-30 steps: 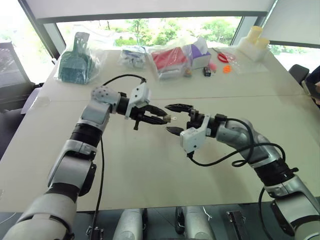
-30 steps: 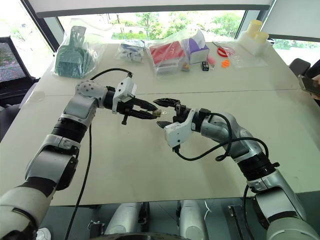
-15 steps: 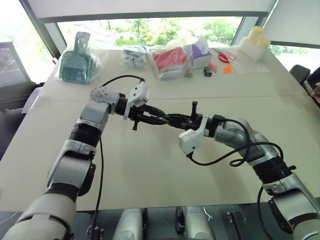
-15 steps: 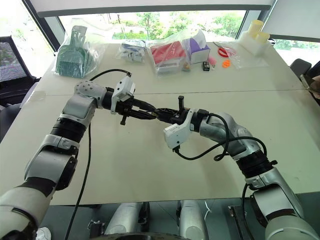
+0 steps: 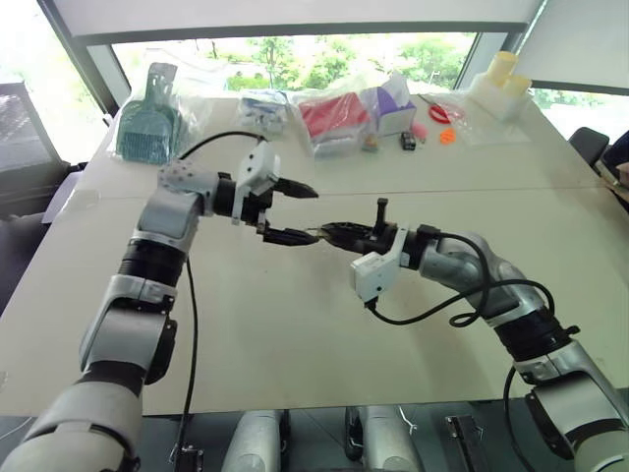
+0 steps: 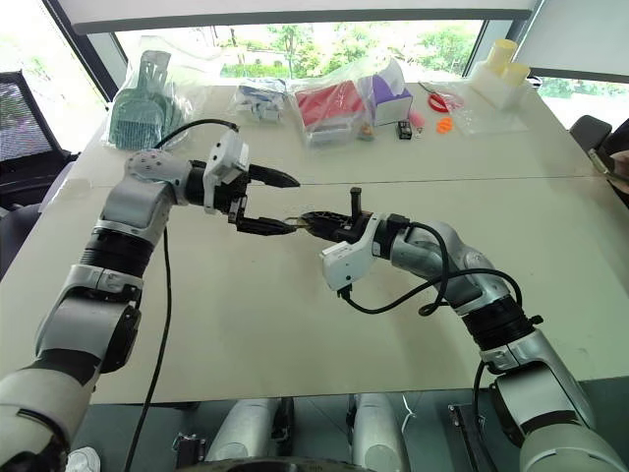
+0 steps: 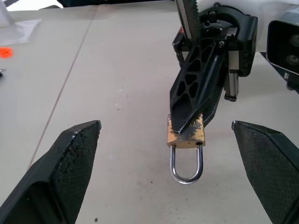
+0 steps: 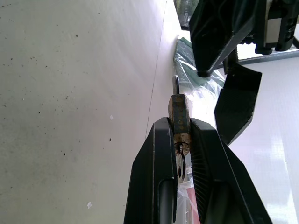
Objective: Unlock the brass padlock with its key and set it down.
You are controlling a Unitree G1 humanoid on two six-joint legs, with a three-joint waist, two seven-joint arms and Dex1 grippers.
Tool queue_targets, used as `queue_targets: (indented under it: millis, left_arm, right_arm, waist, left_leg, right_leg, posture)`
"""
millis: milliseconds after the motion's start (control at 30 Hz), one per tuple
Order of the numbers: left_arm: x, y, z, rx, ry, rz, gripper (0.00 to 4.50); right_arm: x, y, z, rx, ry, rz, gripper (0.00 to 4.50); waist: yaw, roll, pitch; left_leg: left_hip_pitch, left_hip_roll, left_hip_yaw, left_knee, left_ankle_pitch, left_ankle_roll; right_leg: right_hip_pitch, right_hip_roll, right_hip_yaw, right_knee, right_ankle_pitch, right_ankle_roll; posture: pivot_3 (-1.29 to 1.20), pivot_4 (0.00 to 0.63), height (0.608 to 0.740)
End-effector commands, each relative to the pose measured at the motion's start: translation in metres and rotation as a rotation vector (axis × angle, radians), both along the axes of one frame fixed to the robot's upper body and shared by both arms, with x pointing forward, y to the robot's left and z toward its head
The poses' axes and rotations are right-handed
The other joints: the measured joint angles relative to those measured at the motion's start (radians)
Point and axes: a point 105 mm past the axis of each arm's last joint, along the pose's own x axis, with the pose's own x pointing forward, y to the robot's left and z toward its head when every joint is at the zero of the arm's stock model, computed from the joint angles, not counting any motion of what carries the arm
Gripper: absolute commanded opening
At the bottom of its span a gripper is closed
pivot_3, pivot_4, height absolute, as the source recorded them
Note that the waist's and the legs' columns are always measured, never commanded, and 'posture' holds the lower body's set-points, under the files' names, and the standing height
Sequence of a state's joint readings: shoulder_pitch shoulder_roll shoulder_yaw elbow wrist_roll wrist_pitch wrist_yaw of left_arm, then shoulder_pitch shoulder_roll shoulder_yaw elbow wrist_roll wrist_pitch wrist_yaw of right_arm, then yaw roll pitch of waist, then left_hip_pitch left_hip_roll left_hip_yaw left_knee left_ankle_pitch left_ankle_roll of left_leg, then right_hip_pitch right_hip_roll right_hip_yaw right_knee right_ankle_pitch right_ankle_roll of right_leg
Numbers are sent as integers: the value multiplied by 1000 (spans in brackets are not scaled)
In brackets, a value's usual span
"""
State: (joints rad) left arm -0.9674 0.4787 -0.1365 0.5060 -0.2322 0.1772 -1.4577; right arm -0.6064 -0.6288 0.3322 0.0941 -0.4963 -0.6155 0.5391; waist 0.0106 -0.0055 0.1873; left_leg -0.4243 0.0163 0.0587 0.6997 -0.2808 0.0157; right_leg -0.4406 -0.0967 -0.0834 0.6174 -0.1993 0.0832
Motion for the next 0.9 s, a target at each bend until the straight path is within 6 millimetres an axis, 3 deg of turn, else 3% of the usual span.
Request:
queue_targets:
  millis: [33, 67, 167, 333, 400, 433, 667, 900]
  left_arm:
    - [-3, 7, 9, -35, -22, 10, 4492]
    - [-5, 8, 8, -36, -20, 11, 4492]
    - [-9, 9, 8, -49, -7, 6, 3563]
    - [-12, 2, 7, -87, 6, -1, 1116]
    - [-12, 0, 6, -97, 17, -2, 272]
    - [-12, 0, 5, -91, 23, -4, 72]
    - [-18, -2, -18, 0, 49, -28, 72]
    - [-14, -3, -24, 16, 56, -7, 72]
  right_arm:
    - [-1, 1, 14, 35, -29, 10, 0]
    - [-1, 1, 14, 37, -29, 10, 0]
    - [0, 2, 15, 38, -29, 10, 0]
    - [0, 2, 16, 40, -30, 13, 0]
    - [0, 3, 16, 41, -31, 13, 0]
    - [0, 3, 17, 41, -31, 13, 0]
    - [0, 2, 17, 41, -32, 11, 0]
    - [-1, 3, 17, 43, -31, 12, 0]
  waist:
    - [0, 0, 0]
    - [-1, 0, 0]
    - [0, 0, 0]
    - [1, 0, 0]
    - [0, 0, 0]
    - [0, 0, 0]
    - [0, 0, 0]
    - [0, 0, 0]
  left_leg:
    - [0, 0, 0, 0, 0, 0]
    - [0, 0, 0, 0, 0, 0]
    - [0, 0, 0, 0, 0, 0]
    - [0, 0, 0, 0, 0, 0]
    - [0, 0, 0, 0, 0, 0]
    - [0, 0, 0, 0, 0, 0]
    - [0, 0, 0, 0, 0, 0]
    - [0, 0, 0, 0, 0, 0]
  right_leg:
    - [0, 0, 0, 0, 0, 0]
    - [0, 0, 0, 0, 0, 0]
    - [0, 0, 0, 0, 0, 0]
    - [0, 0, 0, 0, 0, 0]
    - [0, 0, 0, 0, 0, 0]
    - [0, 0, 0, 0, 0, 0]
    - [0, 0, 0, 0, 0, 0]
    - [0, 0, 0, 0, 0, 0]
  posture:
    - [0, 150, 740]
    - [0, 150, 740]
    - [0, 150, 740]
    - [0, 150, 740]
    - [0, 150, 740]
    - [0, 150, 740]
    - [0, 150, 740]
    - [0, 150, 740]
